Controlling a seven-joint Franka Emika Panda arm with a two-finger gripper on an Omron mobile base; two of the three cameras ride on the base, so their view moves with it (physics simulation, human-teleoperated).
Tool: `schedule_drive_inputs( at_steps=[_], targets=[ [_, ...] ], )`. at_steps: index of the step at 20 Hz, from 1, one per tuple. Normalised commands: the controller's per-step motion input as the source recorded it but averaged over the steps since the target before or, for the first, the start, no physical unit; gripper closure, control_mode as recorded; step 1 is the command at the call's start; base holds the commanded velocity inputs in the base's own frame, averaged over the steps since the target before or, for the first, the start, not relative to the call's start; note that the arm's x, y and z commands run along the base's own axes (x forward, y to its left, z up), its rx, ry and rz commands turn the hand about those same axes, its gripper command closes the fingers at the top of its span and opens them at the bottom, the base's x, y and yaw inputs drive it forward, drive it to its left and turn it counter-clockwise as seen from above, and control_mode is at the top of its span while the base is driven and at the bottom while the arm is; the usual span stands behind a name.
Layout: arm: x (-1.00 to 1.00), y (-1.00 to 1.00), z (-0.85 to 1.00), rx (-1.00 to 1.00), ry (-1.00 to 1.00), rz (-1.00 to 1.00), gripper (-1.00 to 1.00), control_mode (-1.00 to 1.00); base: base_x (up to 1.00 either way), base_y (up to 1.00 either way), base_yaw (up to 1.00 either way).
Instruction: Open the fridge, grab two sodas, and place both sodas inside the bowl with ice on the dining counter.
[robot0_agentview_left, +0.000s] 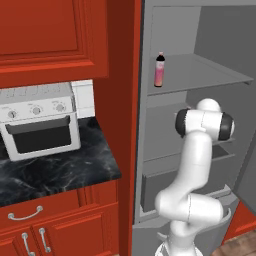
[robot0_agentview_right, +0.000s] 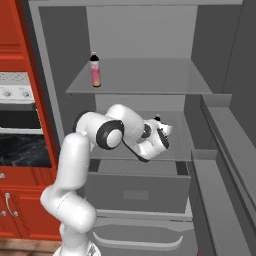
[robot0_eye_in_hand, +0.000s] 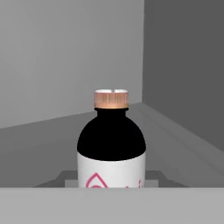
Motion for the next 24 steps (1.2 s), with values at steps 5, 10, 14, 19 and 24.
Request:
schedule_drive_inputs(
  at_steps=[5, 10, 14, 19, 24],
  targets=[
    [-0.54, -0.07, 0.31, -0.02, 0.00, 0.00, 1.00, -1.00, 0.00, 0.00, 0.00],
    [-0.94, -0.06, 0.15, -0.05, 0.00, 0.00, 1.00, -1.00, 0.00, 0.00, 0.00],
    [-1.00, 0.00, 0.00, 0.00, 0.00, 0.00, 1.00, -1.00, 0.00, 0.00, 0.00],
    [-0.98, 0.00, 0.39, 0.00, 0.04, 0.00, 1.00, -1.00, 0.00, 0.00, 0.00],
    [-0.85, 0.00, 0.81, 0.00, 0.14, 0.00, 1.00, -1.00, 0.00, 0.00, 0.00]
  ],
)
